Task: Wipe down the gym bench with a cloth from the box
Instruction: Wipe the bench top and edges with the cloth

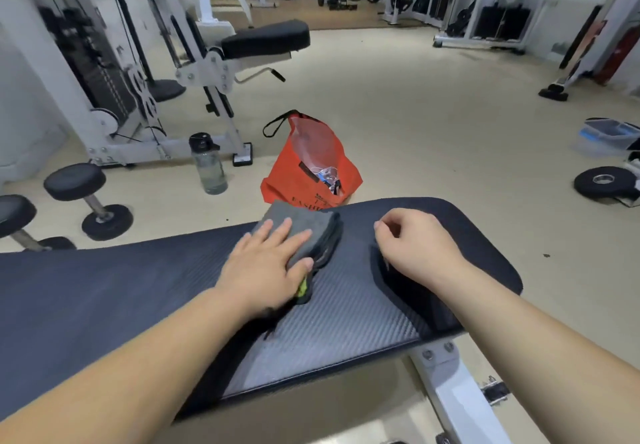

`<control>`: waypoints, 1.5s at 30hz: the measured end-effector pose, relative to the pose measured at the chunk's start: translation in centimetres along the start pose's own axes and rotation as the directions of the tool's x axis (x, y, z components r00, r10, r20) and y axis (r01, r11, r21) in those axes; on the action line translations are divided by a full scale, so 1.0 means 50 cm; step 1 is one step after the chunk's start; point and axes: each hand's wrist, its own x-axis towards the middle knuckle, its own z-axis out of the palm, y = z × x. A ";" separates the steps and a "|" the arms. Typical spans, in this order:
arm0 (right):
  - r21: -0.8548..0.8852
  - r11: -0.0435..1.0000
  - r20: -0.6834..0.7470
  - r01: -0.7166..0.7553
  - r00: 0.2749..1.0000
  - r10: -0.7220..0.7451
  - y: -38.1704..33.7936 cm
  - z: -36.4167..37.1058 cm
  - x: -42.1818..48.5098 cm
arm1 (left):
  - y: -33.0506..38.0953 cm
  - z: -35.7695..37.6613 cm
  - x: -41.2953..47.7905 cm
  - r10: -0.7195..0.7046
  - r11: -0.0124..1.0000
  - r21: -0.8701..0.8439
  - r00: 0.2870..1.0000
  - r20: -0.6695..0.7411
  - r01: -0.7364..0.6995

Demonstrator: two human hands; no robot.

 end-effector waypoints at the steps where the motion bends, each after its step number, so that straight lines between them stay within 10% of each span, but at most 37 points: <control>1: -0.013 1.000 0.026 0.019 0.999 -0.019 -0.016 0.007 -0.003 | -0.022 0.000 -0.002 -0.103 0.995 -0.012 0.995 -0.012 0.103; 4: -0.056 0.994 0.079 0.092 0.993 -0.087 -0.058 0.028 -0.010 | -0.003 0.019 -0.074 -0.147 0.988 -0.057 0.989 -0.028 0.145; 10: -0.053 0.987 0.124 0.155 0.981 -0.148 -0.147 0.067 -0.003 | -0.021 0.025 -0.236 0.225 0.974 -0.018 0.974 0.005 -0.225; 17: -0.074 0.961 0.173 0.265 0.953 -0.249 -0.201 0.114 -0.003 | -0.129 0.019 -0.238 -0.324 0.946 -0.050 0.939 -0.116 0.320; 23: -0.187 0.942 0.186 0.277 0.952 -0.243 -0.157 0.126 0.015 | -0.098 0.013 -0.282 0.074 0.996 0.043 0.997 -0.016 -0.073; 29: -0.183 0.953 0.116 0.241 0.968 -0.223 -0.138 0.123 0.029 | -0.118 -0.015 -0.086 -0.191 0.981 0.046 0.980 0.048 0.189; 37: -0.148 0.988 -0.076 0.040 0.996 -0.052 -0.115 0.091 0.046 | 0.023 0.001 0.041 0.199 0.980 0.011 0.977 0.082 -0.201; 45: -0.124 0.949 0.183 0.289 0.947 -0.264 -0.228 0.160 0.038 | -0.213 -0.018 -0.042 -0.130 0.991 -0.026 0.991 -0.030 0.130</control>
